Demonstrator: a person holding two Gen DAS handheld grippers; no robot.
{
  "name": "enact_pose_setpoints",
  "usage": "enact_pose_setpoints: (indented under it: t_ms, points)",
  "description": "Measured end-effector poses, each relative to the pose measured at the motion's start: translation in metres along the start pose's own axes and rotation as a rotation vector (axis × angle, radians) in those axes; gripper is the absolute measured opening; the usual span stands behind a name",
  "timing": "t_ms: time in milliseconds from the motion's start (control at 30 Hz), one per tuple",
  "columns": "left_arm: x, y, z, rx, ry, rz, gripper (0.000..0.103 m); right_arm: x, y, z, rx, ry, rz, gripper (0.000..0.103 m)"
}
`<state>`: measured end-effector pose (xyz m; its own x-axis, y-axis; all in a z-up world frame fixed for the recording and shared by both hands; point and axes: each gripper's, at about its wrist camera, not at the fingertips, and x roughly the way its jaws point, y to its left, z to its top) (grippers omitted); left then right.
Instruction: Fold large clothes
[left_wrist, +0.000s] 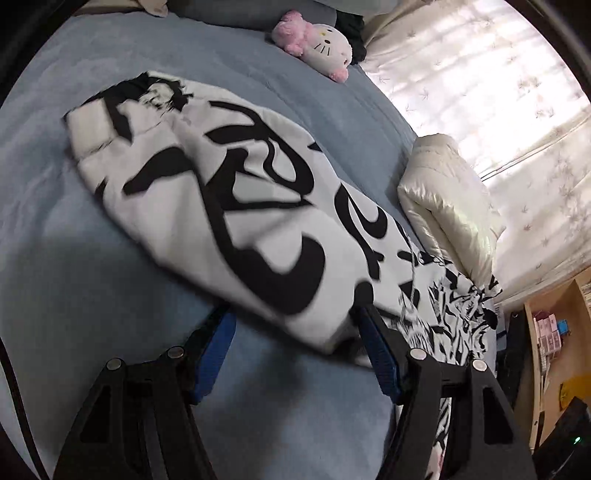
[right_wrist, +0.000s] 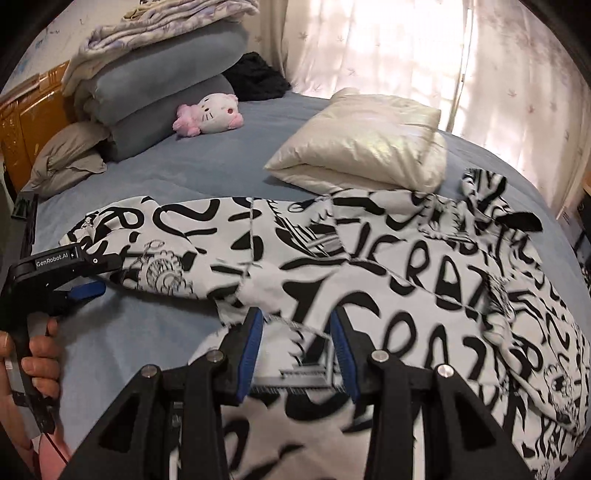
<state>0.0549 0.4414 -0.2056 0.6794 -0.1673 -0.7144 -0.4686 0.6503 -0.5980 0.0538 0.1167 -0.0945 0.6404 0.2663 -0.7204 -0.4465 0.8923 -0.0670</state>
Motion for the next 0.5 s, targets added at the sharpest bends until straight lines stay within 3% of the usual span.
enact_pose_setpoints:
  t_ms: [133,267,333,400,500]
  points:
    - [0.01,0.007,0.02,-0.004,-0.011,-0.013,0.067,0.014,0.012,0.015,0.011,0.002,0.018,0.038]
    - [0.021,0.021,0.038,-0.075,-0.025,-0.036,0.065,0.019,0.02,0.016,0.026,0.008,0.041,0.038]
    - [0.023,0.024,0.042,-0.081,-0.041,-0.024,0.055,0.022,0.021,0.011,0.026,0.023,0.047,0.038]
    - [0.026,0.027,0.041,-0.07,-0.06,0.019,0.033,0.024,0.02,0.004,0.03,0.044,0.045,0.038]
    - [0.026,0.034,0.041,-0.091,-0.074,0.033,0.017,0.027,0.012,-0.006,0.049,0.076,0.039,0.038]
